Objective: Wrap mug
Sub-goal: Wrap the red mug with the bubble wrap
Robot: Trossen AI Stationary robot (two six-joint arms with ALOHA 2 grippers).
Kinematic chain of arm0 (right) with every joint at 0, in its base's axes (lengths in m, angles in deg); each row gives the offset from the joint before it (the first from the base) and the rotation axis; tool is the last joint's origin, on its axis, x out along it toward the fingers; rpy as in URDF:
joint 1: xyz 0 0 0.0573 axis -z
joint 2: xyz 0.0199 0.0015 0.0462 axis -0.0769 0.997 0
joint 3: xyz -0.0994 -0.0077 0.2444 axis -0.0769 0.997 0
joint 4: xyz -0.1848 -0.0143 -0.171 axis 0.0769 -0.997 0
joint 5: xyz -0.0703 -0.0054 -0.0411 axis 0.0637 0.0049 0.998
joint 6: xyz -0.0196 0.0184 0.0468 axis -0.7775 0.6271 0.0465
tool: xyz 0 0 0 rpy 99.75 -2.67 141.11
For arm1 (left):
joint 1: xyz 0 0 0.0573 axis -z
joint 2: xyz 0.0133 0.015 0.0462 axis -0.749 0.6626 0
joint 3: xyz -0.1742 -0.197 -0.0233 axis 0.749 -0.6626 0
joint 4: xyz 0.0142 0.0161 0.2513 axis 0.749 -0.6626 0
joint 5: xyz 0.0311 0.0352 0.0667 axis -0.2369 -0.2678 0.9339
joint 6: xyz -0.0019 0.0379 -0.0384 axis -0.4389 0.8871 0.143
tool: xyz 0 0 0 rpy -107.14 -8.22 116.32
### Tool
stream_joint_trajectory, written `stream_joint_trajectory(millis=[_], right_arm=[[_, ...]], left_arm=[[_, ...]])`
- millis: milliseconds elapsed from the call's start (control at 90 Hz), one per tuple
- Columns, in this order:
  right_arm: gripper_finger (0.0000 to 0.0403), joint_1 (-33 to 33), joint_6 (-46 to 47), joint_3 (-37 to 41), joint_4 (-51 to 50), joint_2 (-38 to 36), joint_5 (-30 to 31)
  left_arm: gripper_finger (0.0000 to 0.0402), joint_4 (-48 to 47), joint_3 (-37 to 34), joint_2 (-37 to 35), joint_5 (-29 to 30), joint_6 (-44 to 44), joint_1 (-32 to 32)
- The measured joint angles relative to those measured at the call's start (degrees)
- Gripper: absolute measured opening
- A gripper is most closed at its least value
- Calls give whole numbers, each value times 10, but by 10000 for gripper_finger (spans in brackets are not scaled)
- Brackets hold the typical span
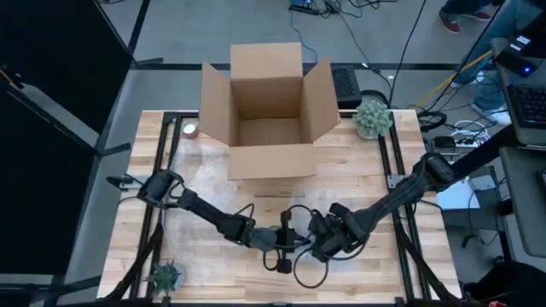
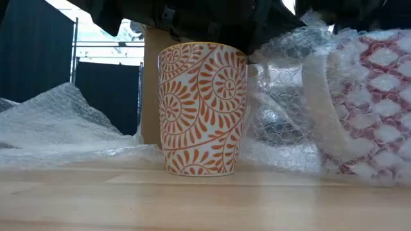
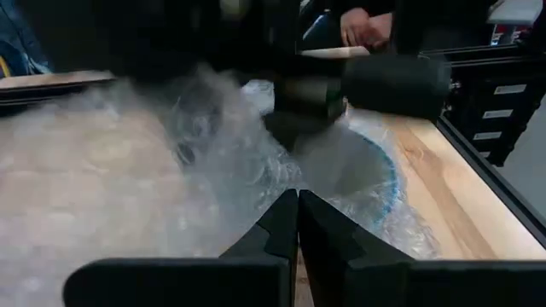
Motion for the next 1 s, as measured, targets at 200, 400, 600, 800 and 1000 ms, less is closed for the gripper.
stream_joint_trajectory(millis=[200,400,600,800,1000], right_arm=[[166,5,-25,-1,19,30,-25],[166,4,-50,-13,4,-10,-38],[166,-10,-58,-19,-15,-82,-37],[166,-46,-6,-20,-79,-151,-16],[166,-116,131,-20,-233,-166,-3]], left_arm=[[0,0,0,0,0,0,0],[0,-1,0,0,0,0,0],[0,-1,0,0,0,0,0],[0,-1,0,0,0,-1,0],[0,-1,0,0,0,-1,0]])
